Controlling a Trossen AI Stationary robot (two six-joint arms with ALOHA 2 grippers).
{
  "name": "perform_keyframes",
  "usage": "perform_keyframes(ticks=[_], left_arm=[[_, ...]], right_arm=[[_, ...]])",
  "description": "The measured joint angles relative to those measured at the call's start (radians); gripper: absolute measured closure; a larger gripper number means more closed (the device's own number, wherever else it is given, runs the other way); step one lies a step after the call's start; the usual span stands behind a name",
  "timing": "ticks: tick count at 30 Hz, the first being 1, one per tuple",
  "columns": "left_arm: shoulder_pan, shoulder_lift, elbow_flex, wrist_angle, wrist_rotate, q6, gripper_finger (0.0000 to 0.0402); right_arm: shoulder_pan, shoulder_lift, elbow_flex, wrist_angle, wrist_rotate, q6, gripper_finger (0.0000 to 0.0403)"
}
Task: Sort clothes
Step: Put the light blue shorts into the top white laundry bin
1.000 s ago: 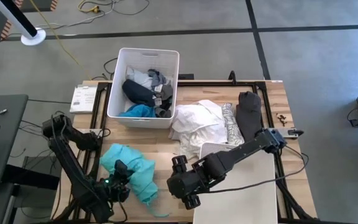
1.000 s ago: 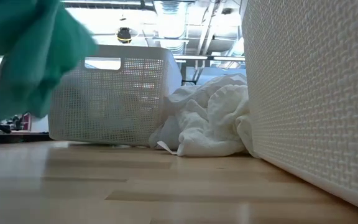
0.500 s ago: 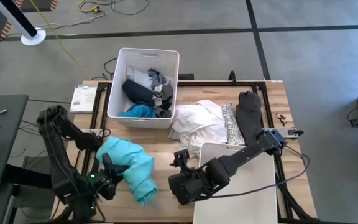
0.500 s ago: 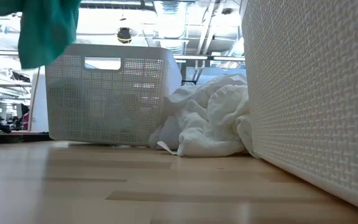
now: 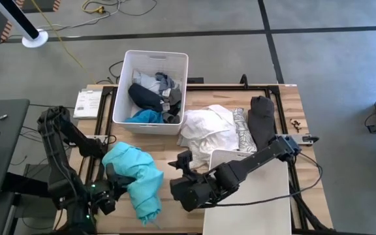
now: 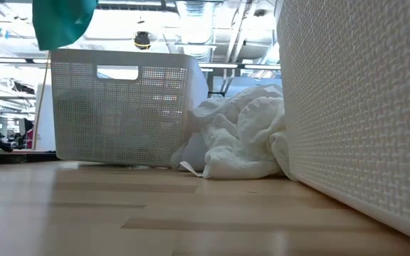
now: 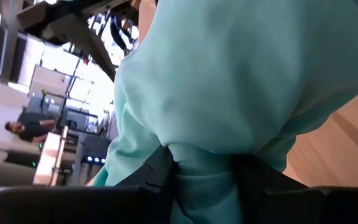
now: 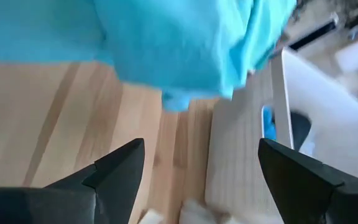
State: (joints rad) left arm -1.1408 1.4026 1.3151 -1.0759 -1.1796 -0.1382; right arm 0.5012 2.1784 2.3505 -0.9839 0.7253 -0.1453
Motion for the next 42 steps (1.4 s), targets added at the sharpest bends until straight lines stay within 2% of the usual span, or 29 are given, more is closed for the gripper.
perform_keyframes(ticks=[4, 8, 17, 25, 29, 35, 42], left_arm=[[0.0, -0.011, 0.0, 0.048, -0.005, 0.074, 0.0312], [0.0, -0.014, 0.0, 0.089, -0.038, 0.143, 0.0312], [0.027, -0.015, 0.0, 0.175, -0.081, 0.274, 0.0312], [0.056, -0.046, 0.0, 0.232, -0.142, 0.331, 0.0312], [0.071, -0.083, 0.0, 0.25, -0.141, 0.331, 0.0313], [0.114, -0.124, 0.0, 0.287, -0.126, 0.337, 0.0313], [0.147, -0.129, 0.0, 0.363, -0.05, 0.416, 0.0314]], right_arm=[[-0.002, 0.0, 0.0, 0.09, -0.033, -0.109, 0.0075], [-0.007, 0.0, 0.0, 0.162, -0.118, -0.185, 0.0075], [-0.007, 0.002, 0.0, 0.317, -0.12, -0.356, 0.0075], [-0.003, 0.002, 0.0, 0.332, -0.121, -0.437, 0.0075], [0.004, 0.002, 0.0, 0.343, -0.116, -0.47, 0.0075], [0.008, 0.003, 0.0, 0.491, -0.088, -0.572, 0.0075], [-0.002, 0.003, 0.0, 0.499, -0.122, -0.611, 0.0075]])
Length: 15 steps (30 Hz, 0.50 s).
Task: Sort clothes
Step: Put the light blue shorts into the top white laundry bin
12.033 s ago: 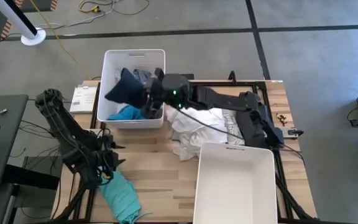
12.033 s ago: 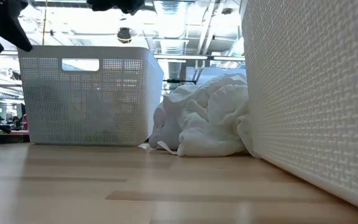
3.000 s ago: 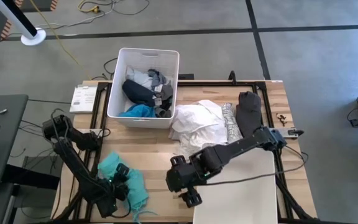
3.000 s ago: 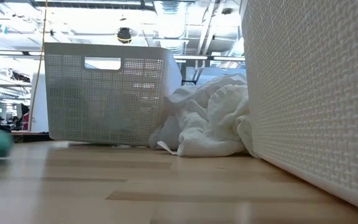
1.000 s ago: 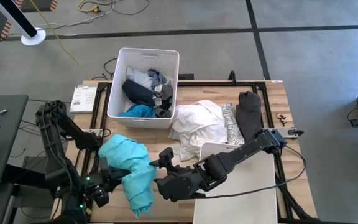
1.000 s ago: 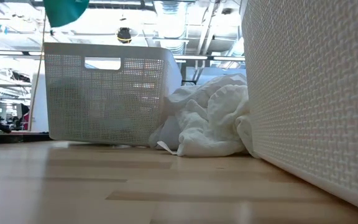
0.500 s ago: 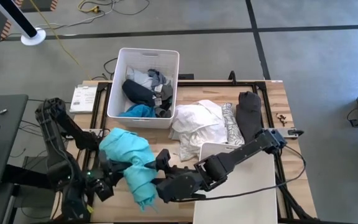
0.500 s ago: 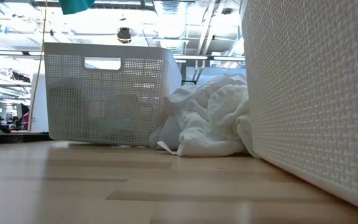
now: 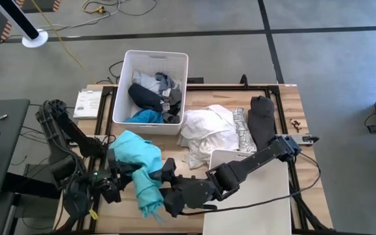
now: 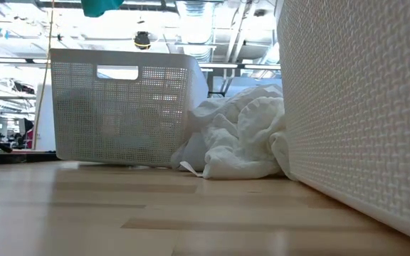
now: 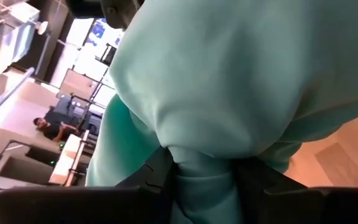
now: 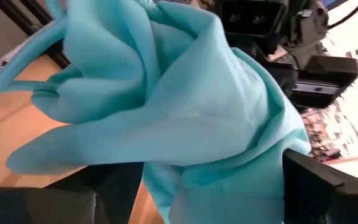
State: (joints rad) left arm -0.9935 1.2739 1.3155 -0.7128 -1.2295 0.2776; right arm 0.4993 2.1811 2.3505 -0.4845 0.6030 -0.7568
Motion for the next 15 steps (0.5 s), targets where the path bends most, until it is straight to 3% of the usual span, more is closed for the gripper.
perform_keyframes(ticks=[15], left_arm=[[0.048, 0.0, 0.0, 0.192, 0.134, 0.165, 0.0314]], right_arm=[[-0.021, -0.002, 0.002, 0.045, -0.097, -0.067, 0.0075]])
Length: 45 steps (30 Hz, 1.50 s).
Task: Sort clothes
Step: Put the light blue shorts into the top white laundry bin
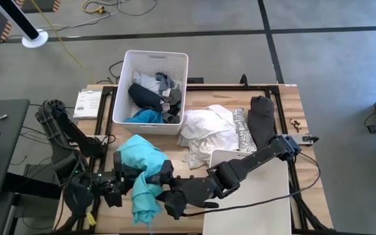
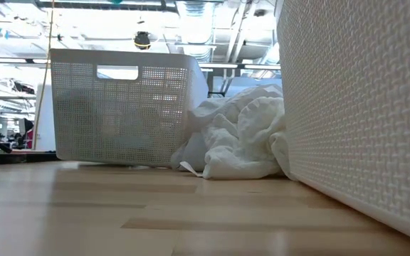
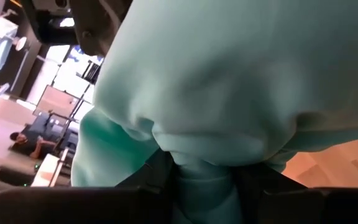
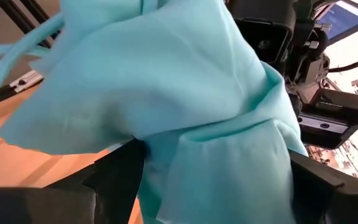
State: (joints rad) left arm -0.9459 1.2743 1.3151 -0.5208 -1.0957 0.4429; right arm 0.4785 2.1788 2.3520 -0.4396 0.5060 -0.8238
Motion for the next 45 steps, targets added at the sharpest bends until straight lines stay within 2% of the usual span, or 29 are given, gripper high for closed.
perform_keyframes(ticks=[9, 14, 18, 25, 27, 32, 36, 40, 45], left_arm=[[0.013, 0.001, 0.0, 0.025, 0.068, 0.007, 0.0314], [0.03, 0.001, 0.0, 0.043, 0.09, 0.01, 0.0314], [0.044, 0.001, 0.0, 0.047, 0.102, 0.013, 0.0314], [0.077, 0.001, 0.0, 0.026, 0.193, -0.046, 0.0282], [0.079, 0.001, 0.0, 0.011, 0.194, -0.061, 0.0271], [0.074, -0.002, 0.0, -0.023, 0.132, -0.085, 0.0244], [0.058, -0.029, 0.0, -0.108, 0.068, -0.148, 0.0221], [0.033, -0.075, 0.0, -0.219, -0.004, -0.248, 0.0203], [0.013, -0.139, 0.0, -0.403, -0.039, -0.431, 0.0191]], right_arm=[[-0.002, 0.002, -0.001, 0.051, 0.003, -0.014, 0.0079], [-0.008, 0.003, -0.002, 0.064, 0.007, -0.007, 0.0116], [-0.01, 0.003, -0.002, 0.065, 0.011, -0.004, 0.0174], [-0.01, 0.003, -0.002, 0.054, 0.012, -0.017, 0.0348], [-0.01, 0.003, -0.002, 0.043, 0.017, -0.028, 0.0381], [-0.008, 0.003, -0.002, 0.038, 0.037, -0.039, 0.0382], [-0.002, 0.003, -0.002, 0.035, 0.113, -0.068, 0.0382], [-0.002, 0.003, -0.002, 0.031, 0.172, -0.091, 0.0382], [-0.011, 0.003, -0.002, 0.03, 0.227, -0.105, 0.0382]])
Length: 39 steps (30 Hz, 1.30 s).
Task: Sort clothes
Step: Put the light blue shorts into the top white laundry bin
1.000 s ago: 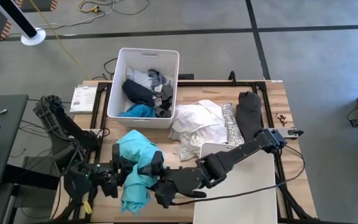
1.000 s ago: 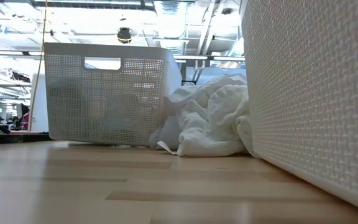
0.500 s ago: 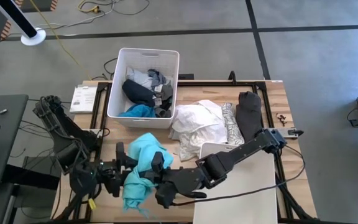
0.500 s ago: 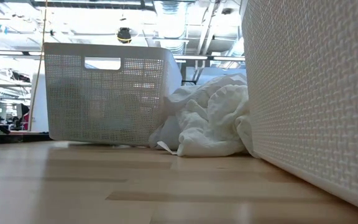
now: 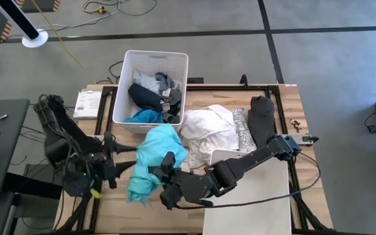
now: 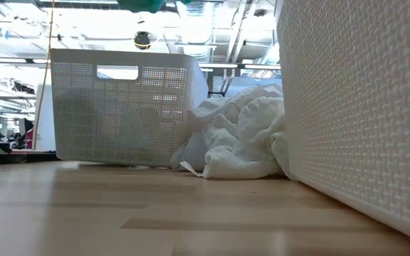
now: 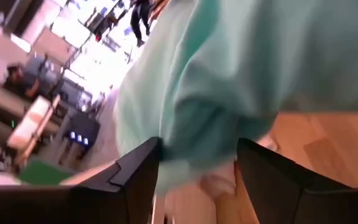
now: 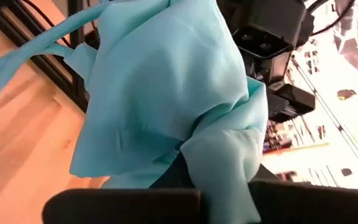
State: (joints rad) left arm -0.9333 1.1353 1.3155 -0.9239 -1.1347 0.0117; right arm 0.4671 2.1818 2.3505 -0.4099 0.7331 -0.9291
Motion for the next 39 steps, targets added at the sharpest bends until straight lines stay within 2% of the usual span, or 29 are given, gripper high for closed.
perform_keyframes(ticks=[6, 10, 14, 18, 25, 29, 35, 39], left_arm=[[-0.019, -0.044, 0.0, -0.267, 0.014, -0.294, 0.0189], [-0.029, -0.049, 0.0, -0.403, 0.07, -0.461, 0.0189], [-0.031, -0.049, -0.024, -0.455, 0.144, -0.553, 0.0189], [-0.032, -0.049, -0.073, -0.453, 0.263, -0.602, 0.0189], [-0.032, -0.049, -0.193, -0.384, 0.35, -0.638, 0.0189], [-0.032, -0.049, -0.281, -0.263, 0.377, -0.614, 0.0189], [-0.032, -0.049, -0.425, -0.049, 0.401, -0.574, 0.0189], [-0.032, -0.049, -0.506, 0.075, 0.401, -0.569, 0.0189]], right_arm=[[-0.036, 0.0, 0.0, 0.005, 0.024, -0.022, 0.0382], [-0.08, 0.0, 0.0, 0.037, 0.023, -0.026, 0.0382], [-0.132, -0.001, 0.0, 0.085, 0.016, -0.047, 0.0382], [-0.195, -0.006, 0.0, 0.121, -0.053, -0.048, 0.0382], [-0.307, -0.011, 0.001, 0.203, -0.188, -0.033, 0.0382], [-0.37, -0.011, 0.001, 0.242, -0.253, -0.004, 0.0382], [-0.48, -0.011, 0.001, 0.258, -0.386, 0.132, 0.0381], [-0.565, -0.011, 0.001, 0.255, -0.522, 0.277, 0.0382]])
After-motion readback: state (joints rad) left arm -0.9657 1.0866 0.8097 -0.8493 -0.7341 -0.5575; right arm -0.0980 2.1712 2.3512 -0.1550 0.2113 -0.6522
